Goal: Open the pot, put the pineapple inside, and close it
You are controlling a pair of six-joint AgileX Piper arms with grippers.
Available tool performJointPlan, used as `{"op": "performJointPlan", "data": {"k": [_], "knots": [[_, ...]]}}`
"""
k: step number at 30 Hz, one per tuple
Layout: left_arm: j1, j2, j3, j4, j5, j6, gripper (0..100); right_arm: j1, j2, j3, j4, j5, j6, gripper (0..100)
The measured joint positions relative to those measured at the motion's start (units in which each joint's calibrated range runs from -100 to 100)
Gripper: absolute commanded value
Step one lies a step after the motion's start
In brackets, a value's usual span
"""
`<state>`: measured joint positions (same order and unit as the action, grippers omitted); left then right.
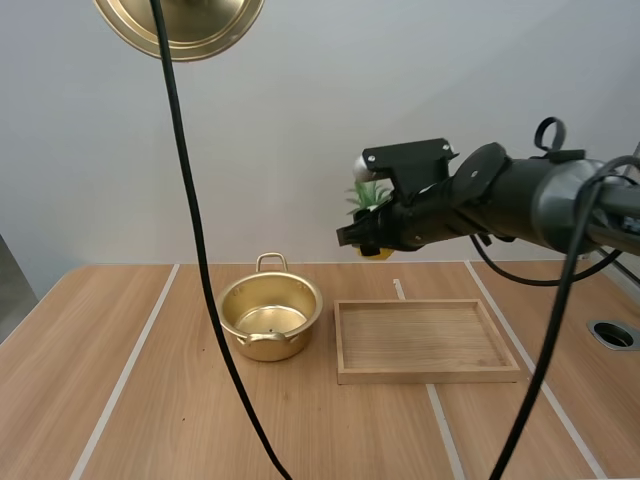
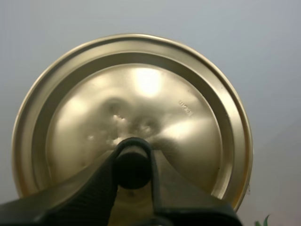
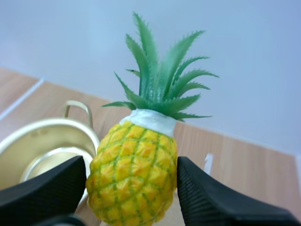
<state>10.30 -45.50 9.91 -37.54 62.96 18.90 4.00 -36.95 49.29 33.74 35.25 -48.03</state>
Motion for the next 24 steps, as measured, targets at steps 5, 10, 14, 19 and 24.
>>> {"op": "performJointPlan", "data": {"k": [5, 10, 14, 19, 24], "knots": [[0.00, 0.00, 0.00, 0.00, 0.00, 0.00, 0, 0.00, -8.25, -1.47, 0.00, -1.31, 0.00, 0], [0.00, 0.00, 0.00, 0.00, 0.00, 0.00, 0, 0.00, -13.75, -2.23, 0.10, -1.13, 0.00, 0], [0.00, 0.00, 0.00, 0.00, 0.00, 0.00, 0, 0.00, -14.46, -2.23, 0.10, -0.26, 0.00, 0], [0.00, 0.00, 0.00, 0.00, 0.00, 0.00, 0, 0.00, -14.56, -2.23, 1.05, 0.48, -0.09, 0], [0.00, 0.00, 0.00, 0.00, 0.00, 0.00, 0, 0.00, -14.06, -2.23, 4.99, 0.67, -3.47, 0]]}}
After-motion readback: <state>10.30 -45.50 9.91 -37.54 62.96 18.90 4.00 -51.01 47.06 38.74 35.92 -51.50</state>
